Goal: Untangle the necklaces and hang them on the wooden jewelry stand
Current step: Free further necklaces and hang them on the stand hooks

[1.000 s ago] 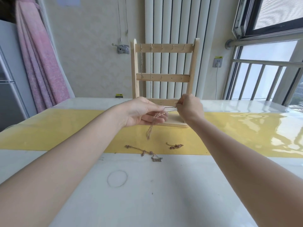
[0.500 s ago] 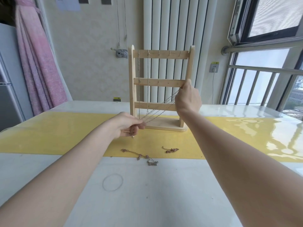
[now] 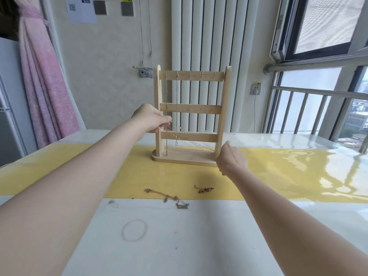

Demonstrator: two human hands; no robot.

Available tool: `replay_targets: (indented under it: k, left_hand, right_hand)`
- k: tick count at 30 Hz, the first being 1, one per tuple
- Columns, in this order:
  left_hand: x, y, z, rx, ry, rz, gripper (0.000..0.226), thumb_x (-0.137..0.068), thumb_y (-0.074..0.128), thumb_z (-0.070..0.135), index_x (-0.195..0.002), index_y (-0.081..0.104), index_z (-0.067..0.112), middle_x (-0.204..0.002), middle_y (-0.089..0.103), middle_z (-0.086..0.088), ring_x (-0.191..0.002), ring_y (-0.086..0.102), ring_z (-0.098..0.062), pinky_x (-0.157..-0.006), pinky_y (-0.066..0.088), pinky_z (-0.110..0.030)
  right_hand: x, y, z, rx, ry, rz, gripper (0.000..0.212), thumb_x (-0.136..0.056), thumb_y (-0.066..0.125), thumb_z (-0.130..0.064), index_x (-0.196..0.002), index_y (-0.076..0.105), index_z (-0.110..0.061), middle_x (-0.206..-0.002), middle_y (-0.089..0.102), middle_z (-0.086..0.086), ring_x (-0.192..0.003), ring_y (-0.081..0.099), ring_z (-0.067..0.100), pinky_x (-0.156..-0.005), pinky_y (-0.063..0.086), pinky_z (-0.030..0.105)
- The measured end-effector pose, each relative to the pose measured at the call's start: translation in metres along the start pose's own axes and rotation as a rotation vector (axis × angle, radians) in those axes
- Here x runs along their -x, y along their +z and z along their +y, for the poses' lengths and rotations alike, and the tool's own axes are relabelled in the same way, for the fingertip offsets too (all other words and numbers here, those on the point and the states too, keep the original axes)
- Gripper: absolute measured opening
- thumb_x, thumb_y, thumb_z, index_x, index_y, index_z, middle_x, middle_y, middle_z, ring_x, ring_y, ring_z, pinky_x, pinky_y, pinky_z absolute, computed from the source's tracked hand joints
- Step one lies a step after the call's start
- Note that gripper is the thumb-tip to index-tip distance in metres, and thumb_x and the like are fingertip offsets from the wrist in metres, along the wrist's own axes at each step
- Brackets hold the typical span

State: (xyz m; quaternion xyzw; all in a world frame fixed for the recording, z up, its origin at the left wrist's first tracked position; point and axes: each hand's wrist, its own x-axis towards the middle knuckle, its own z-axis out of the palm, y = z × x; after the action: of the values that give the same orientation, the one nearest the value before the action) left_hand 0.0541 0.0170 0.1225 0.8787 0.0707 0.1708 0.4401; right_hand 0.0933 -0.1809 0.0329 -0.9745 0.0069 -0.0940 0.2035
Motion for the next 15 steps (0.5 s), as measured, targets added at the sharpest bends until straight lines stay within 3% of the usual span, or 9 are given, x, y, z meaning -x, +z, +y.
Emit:
replay_targets:
  k: [3,6,8,11,15]
  left_hand:
    - [-0.001,-0.001,0.010,-0.085,0.064,-0.042,0.021,-0.088,0.066,0.028,-0.070,0.067,0.016,-0.073,0.057,0.001,-0.072,0.055,-0.021,-0.091,0.052,-0.037]
    - [0.000,-0.001,0.021,-0.227,0.144,-0.055,0.025,-0.087,0.065,0.033,-0.065,0.066,0.020,-0.061,0.051,0.003,-0.057,0.052,-0.018,-0.077,0.049,-0.029]
    - [-0.002,-0.001,0.028,-0.277,0.165,-0.107,0.025,-0.087,0.065,0.033,-0.066,0.065,0.020,-0.055,0.051,-0.001,-0.053,0.051,-0.016,-0.071,0.043,-0.025]
    - [-0.007,0.000,0.035,-0.278,0.180,-0.155,0.022,-0.086,0.067,0.031,-0.071,0.069,0.015,-0.055,0.053,-0.003,-0.053,0.052,-0.014,-0.066,0.047,-0.024]
    - [-0.016,-0.001,0.042,-0.267,0.210,-0.105,0.026,-0.089,0.064,0.030,-0.069,0.067,0.014,-0.057,0.056,-0.002,-0.050,0.053,-0.011,-0.054,0.045,-0.018]
  right_hand:
    - [0.000,-0.003,-0.004,0.081,-0.022,-0.168,0.016,-0.087,0.035,0.002,-0.093,0.044,-0.010,-0.099,0.067,0.010,-0.089,0.067,0.027,-0.067,0.049,0.029]
    - [-0.007,-0.010,-0.014,-0.023,-0.051,-0.157,0.018,-0.087,0.036,0.002,-0.096,0.051,-0.001,-0.086,0.064,0.011,-0.065,0.065,0.023,-0.063,0.051,0.030]
    - [-0.011,-0.019,-0.028,-0.324,-0.091,-0.179,0.025,-0.091,0.039,0.002,-0.104,0.059,0.005,-0.081,0.064,0.014,-0.060,0.062,0.022,-0.057,0.052,0.029]
    - [-0.011,-0.040,-0.051,-0.849,-0.166,-0.233,0.024,-0.098,0.045,-0.005,-0.115,0.060,0.002,-0.107,0.065,0.016,-0.090,0.060,0.023,-0.064,0.052,0.024]
    - [-0.016,-0.059,-0.070,-1.167,-0.265,-0.360,0.024,-0.101,0.042,-0.014,-0.112,0.061,-0.005,-0.095,0.067,0.005,-0.090,0.061,0.017,-0.077,0.048,0.029]
